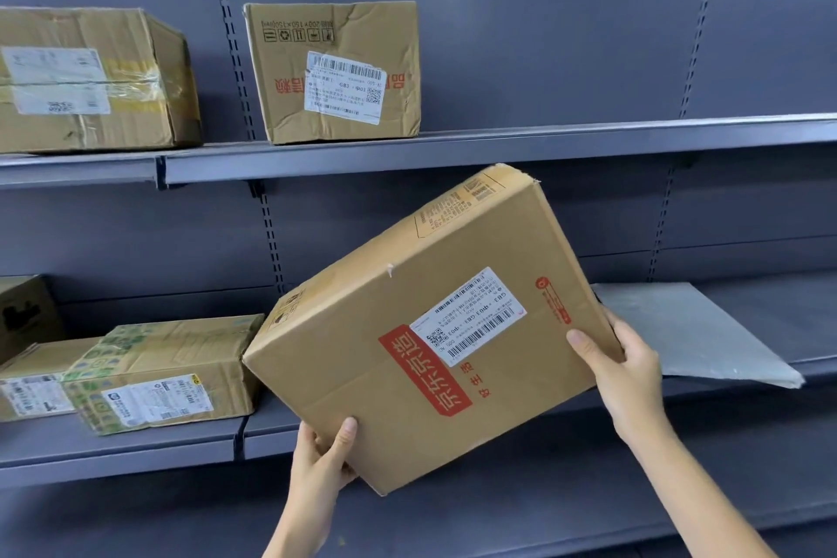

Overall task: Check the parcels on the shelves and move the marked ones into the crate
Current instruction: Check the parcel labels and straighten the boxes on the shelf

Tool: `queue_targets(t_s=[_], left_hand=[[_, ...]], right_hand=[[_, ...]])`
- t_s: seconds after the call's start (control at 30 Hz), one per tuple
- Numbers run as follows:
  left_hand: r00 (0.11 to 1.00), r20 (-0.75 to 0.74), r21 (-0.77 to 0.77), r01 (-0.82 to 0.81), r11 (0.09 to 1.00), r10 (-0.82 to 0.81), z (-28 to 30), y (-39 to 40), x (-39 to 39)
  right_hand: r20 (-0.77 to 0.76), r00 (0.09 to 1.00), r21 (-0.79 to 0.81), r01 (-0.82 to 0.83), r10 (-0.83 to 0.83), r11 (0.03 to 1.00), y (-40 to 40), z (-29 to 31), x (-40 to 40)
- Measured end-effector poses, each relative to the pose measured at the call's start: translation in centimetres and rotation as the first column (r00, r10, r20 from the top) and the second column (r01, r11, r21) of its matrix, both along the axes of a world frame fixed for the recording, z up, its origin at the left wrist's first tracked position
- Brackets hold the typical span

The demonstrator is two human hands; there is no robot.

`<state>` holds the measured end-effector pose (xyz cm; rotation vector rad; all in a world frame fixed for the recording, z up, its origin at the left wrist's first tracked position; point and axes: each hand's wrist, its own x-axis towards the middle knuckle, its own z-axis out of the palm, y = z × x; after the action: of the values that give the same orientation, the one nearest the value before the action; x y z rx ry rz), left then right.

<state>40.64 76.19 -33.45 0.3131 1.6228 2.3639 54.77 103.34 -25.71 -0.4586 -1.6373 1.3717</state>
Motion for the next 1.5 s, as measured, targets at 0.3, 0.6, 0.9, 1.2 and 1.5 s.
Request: queue_targets(t_s=[0.3,0.6,0.9,1.2,1.5], left_hand=[[0.976,0.208,0.046,0.051,0.998,-0.060,-3.4,0.7,2.4],[0.900,0.334,0.256,0.200,0.946,-0.281,-3.0,4.7,3.7],[0.778,0.527,0.390,0.137,0.910,-0.343,-3.6,9.0,5.2],[0.793,0.507,0.324,0.189,0.927,-0.339,-3.2,9.0,4.0],[0.819,0.360,-0.251,-0.378,0.891,0.448,-1.9,6.2,0.5]], right_hand=[[0.045,0.994,0.154,0.090,-0.098,0.984,-1.6,2.2,2.4],[0.017,0.968,0.619,0.186,-0.249,0.763,-3.3,9.7,1.4],[0.057,0.991,0.633,0.057,-0.120,0.772,-3.5,11.0,-4.4],[0.115,0.993,0.496,-0.049,-0.010,0.867,-1.6,8.3,-6.5],[0.191,0.974,0.181,-0.160,0.124,0.970,-1.8,0.1,-8.7]])
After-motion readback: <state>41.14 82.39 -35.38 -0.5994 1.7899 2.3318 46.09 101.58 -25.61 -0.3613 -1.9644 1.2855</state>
